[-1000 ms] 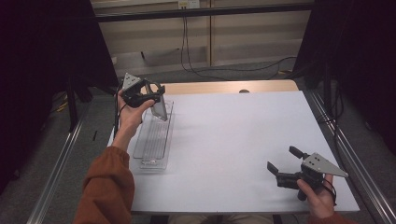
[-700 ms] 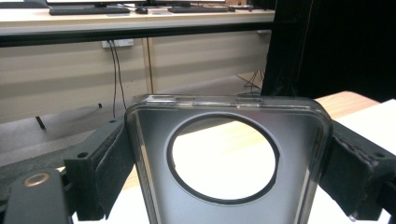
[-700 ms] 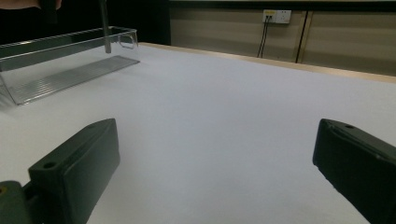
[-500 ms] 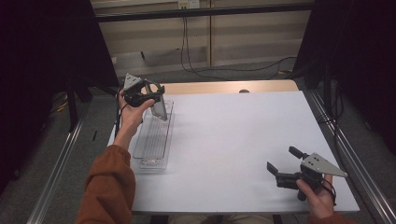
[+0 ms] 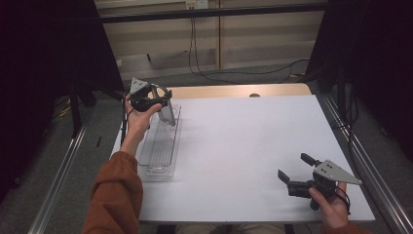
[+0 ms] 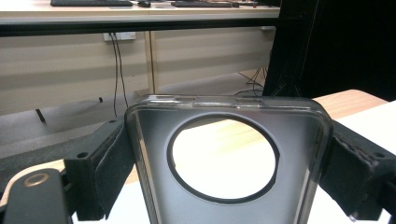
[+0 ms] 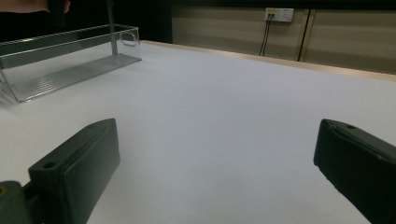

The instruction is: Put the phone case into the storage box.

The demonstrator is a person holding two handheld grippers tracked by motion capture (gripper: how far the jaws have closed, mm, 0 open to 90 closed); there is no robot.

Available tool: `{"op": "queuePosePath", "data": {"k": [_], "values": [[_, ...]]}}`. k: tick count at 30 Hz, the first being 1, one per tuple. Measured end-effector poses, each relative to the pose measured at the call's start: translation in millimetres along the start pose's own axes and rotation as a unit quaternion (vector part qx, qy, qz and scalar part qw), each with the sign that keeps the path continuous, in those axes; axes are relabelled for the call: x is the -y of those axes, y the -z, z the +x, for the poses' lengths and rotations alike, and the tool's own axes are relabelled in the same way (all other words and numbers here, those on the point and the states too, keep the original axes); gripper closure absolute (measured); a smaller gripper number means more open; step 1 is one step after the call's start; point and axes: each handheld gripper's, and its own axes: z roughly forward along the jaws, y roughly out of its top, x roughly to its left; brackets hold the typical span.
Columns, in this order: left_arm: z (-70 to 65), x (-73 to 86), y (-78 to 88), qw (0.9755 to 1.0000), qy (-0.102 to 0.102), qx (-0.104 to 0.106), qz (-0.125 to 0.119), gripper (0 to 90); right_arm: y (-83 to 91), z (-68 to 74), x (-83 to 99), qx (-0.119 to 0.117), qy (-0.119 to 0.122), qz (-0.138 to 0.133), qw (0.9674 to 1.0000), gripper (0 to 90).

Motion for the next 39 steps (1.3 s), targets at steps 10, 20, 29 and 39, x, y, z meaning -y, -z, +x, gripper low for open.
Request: {"op": "queuePosePath", "data": {"k": [10,20,29,39], "values": [[1.5,4.0,-4.5,0.9999,-0.004,-0.005,0.011,12.0,0.4,-0.2,0.1,-0.003,0.001,0.001,1.0000,0.0],[1.9,5.8,-6.5,0.9999,-0.001,-0.009,0.011,11.6,0.0,0.3,0.3,-0.005,0.001,0.003,1.0000,0.0],[4.0,6.2,-9.1,0.9999,0.007,-0.006,0.010,10.7,-0.4,0.6,0.4,-0.008,0.002,0.002,1.0000,0.0],[5.2,4.5,-15.0,0.9998,0.005,-0.010,0.018,9.2,0.3,0.1,0.6,-0.012,0.000,0.003,0.9999,0.0]]}}
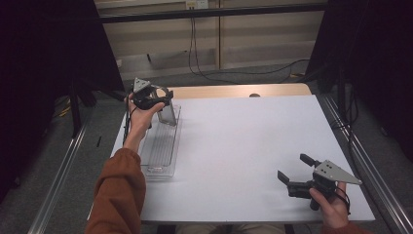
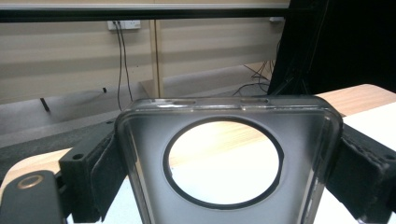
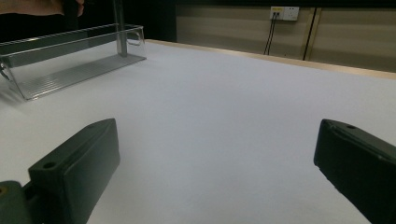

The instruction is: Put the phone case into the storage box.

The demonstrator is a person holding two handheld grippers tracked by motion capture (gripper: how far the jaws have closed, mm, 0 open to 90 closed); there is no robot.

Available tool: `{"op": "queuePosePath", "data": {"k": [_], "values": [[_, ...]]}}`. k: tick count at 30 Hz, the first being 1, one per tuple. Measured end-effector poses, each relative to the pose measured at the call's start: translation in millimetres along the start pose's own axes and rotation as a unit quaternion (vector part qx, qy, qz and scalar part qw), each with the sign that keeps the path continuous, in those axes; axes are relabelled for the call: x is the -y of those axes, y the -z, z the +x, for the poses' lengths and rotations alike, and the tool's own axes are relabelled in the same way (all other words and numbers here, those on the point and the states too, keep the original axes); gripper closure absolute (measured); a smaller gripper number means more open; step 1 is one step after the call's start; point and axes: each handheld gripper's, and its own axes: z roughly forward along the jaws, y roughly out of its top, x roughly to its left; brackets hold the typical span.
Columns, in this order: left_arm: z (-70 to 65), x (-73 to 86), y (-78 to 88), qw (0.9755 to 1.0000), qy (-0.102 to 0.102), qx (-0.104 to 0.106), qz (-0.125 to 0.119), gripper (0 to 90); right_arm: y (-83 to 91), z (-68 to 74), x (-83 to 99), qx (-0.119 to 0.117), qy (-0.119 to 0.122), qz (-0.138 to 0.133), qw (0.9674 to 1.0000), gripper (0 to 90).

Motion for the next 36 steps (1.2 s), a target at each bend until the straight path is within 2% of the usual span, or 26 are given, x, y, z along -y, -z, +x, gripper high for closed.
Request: {"op": "queuePosePath", "data": {"k": [6,8,12,14,21,24,25,26,29,33,35,36], "values": [[-1.8,-0.6,-5.0,1.0000,-0.004,0.003,0.007,9.8,-0.3,0.4,0.0,-0.001,0.001,0.000,1.0000,0.0],[-3.6,-0.9,-6.6,1.0000,0.002,-0.004,0.008,10.1,-0.5,0.5,0.0,0.000,0.000,0.000,1.0000,0.0],[-5.2,-2.4,-10.6,0.9998,-0.001,-0.014,0.014,10.1,-0.7,0.4,0.1,-0.002,0.001,0.002,1.0000,0.0],[-5.4,-2.5,-12.9,0.9998,0.006,-0.017,0.012,9.8,-0.7,0.6,0.1,-0.003,0.001,0.000,1.0000,0.0],[-5.9,-4.2,-18.4,0.9997,-0.003,-0.018,0.015,9.3,-0.2,0.1,0.3,-0.005,0.001,0.002,1.0000,0.0],[-6.8,-3.3,-20.8,0.9996,0.003,-0.023,0.016,9.7,-0.5,0.7,0.2,-0.008,0.001,0.003,1.0000,0.0],[-7.1,-3.1,-22.3,0.9997,0.008,-0.019,0.012,9.6,-0.4,0.7,0.3,-0.010,0.002,0.004,0.9999,0.0],[-7.4,-3.4,-22.6,0.9996,0.004,-0.024,0.016,9.6,-0.5,0.7,0.3,-0.011,0.003,0.003,0.9999,0.0],[-6.5,-2.9,-25.1,0.9997,0.006,-0.018,0.016,9.1,-0.2,0.6,0.4,-0.011,0.002,0.005,0.9999,0.0],[-7.5,-2.1,-28.5,0.9994,0.005,-0.023,0.025,8.4,-0.3,0.1,0.5,-0.010,0.002,0.005,0.9999,0.0],[-10.1,-1.7,-29.7,0.9994,0.000,-0.019,0.028,7.5,-0.4,0.6,0.4,-0.012,0.000,0.005,0.9999,0.0],[-11.5,-2.0,-30.1,0.9993,-0.007,-0.025,0.027,6.8,-0.5,0.6,0.6,-0.013,0.002,0.007,0.9999,0.0]]}}
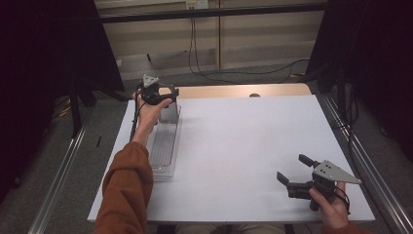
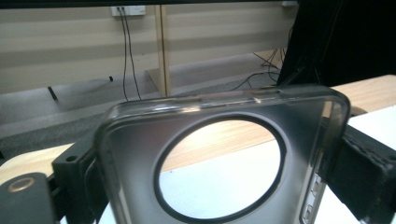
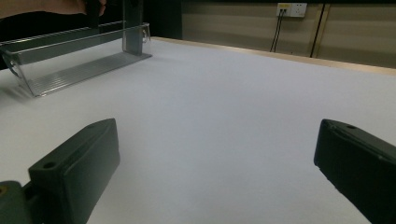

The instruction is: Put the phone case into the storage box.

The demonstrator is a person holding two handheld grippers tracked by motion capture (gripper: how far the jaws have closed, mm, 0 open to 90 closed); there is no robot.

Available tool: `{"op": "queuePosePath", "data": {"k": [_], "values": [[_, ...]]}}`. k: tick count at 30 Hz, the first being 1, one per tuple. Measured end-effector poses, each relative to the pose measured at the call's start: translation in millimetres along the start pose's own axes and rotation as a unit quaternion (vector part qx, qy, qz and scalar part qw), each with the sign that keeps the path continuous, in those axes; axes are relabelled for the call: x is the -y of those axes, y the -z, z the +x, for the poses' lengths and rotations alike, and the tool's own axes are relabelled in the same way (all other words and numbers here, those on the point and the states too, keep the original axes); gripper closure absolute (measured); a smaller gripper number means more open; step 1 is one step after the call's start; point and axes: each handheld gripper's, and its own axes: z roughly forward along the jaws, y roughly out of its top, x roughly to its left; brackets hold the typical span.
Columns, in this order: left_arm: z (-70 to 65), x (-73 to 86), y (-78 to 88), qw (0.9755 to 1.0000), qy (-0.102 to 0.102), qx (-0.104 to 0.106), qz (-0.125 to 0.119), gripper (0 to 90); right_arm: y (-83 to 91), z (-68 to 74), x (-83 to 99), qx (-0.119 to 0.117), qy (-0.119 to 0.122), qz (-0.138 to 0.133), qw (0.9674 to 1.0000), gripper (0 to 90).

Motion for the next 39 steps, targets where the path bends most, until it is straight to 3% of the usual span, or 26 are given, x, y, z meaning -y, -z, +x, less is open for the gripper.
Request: {"op": "queuePosePath", "data": {"k": [6,8,10,13,22,23,29,35,39], "values": [[3.3,2.3,-1.5,0.9999,0.011,0.009,0.003,4.4,-0.2,0.3,0.2,0.000,-0.001,0.000,1.0000,0.0],[2.8,2.7,-1.1,0.9999,0.009,0.003,0.009,3.5,-0.1,0.1,0.4,-0.001,0.000,0.001,1.0000,0.0],[3.5,3.9,-1.9,0.9997,0.021,0.009,0.003,2.7,0.0,0.2,0.3,-0.002,0.001,0.000,1.0000,0.0],[3.5,5.4,-2.0,0.9998,0.016,-0.004,0.008,2.7,-0.2,0.3,0.3,-0.003,0.002,0.001,1.0000,0.0],[6.3,6.4,-0.8,0.9996,0.026,0.004,0.012,2.6,-0.2,0.5,0.5,-0.002,-0.001,0.001,1.0000,0.0],[6.8,5.5,0.6,0.9996,0.026,-0.003,0.014,2.6,0.0,0.3,0.5,-0.003,0.001,0.001,1.0000,0.0],[7.6,4.4,3.8,0.9993,0.036,0.007,0.004,2.3,0.1,0.8,0.3,-0.003,0.000,0.000,1.0000,0.0],[7.5,4.0,7.9,0.9992,0.037,0.006,0.017,2.4,-0.1,0.7,0.5,-0.002,-0.001,0.002,1.0000,0.0],[9.2,5.0,10.1,0.9985,0.048,0.017,0.017,2.3,-0.3,1.0,0.5,-0.003,0.000,0.002,1.0000,0.0]]}}
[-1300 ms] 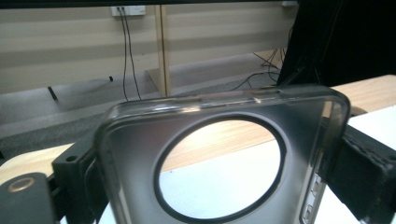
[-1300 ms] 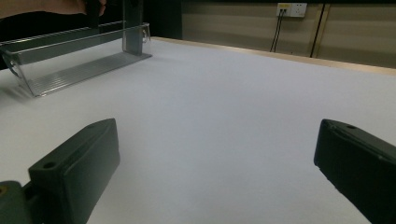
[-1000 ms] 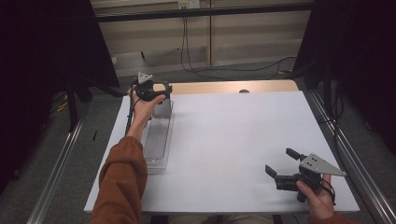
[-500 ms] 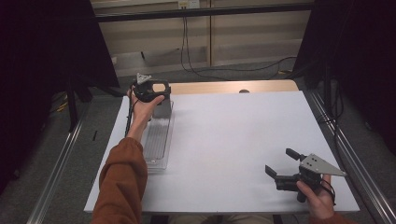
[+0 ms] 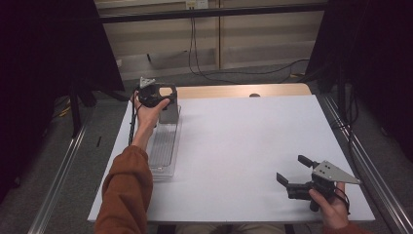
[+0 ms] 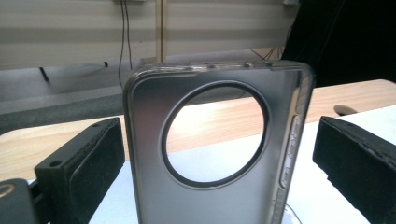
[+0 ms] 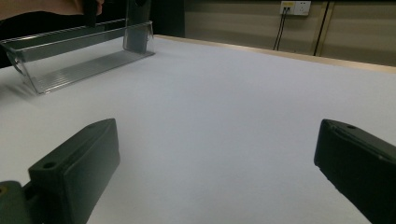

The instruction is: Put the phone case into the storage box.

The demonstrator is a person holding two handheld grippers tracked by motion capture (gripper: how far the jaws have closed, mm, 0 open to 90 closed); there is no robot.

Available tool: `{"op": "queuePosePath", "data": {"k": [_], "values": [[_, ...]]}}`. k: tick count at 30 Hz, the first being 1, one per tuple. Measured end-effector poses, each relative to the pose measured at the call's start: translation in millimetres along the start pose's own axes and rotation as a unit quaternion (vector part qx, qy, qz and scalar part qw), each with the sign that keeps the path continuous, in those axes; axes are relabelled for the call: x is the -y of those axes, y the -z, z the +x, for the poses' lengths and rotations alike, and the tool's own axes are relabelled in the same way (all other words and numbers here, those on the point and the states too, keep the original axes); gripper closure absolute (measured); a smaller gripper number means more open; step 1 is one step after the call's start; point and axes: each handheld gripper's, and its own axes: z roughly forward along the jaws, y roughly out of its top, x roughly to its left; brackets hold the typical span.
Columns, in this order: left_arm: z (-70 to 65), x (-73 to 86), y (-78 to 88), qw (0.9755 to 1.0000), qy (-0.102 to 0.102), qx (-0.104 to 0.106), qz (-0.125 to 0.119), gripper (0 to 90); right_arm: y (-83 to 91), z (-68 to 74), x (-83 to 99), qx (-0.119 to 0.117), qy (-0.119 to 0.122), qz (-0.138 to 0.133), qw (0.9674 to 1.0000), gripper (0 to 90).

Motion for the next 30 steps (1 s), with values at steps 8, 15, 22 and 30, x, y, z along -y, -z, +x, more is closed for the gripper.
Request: {"op": "queuePosePath", "data": {"k": [8,15,22,30], "values": [[-0.6,-2.5,7.0,0.9999,-0.012,-0.004,-0.004,2.4,-0.8,-0.1,0.1,0.002,-0.001,0.000,1.0000,0.0],[3.3,-0.9,14.7,0.9998,-0.013,-0.008,-0.011,2.3,-1.1,-0.4,0.1,-0.001,0.000,0.002,1.0000,0.0],[4.5,0.6,21.7,0.9995,-0.019,0.008,-0.023,2.1,-1.6,-0.9,-0.6,0.005,-0.001,-0.007,1.0000,0.0],[1.1,0.3,31.1,0.9987,-0.031,0.019,-0.036,2.1,-2.1,-4.4,-0.2,0.007,-0.002,-0.008,0.9999,0.0]]}}
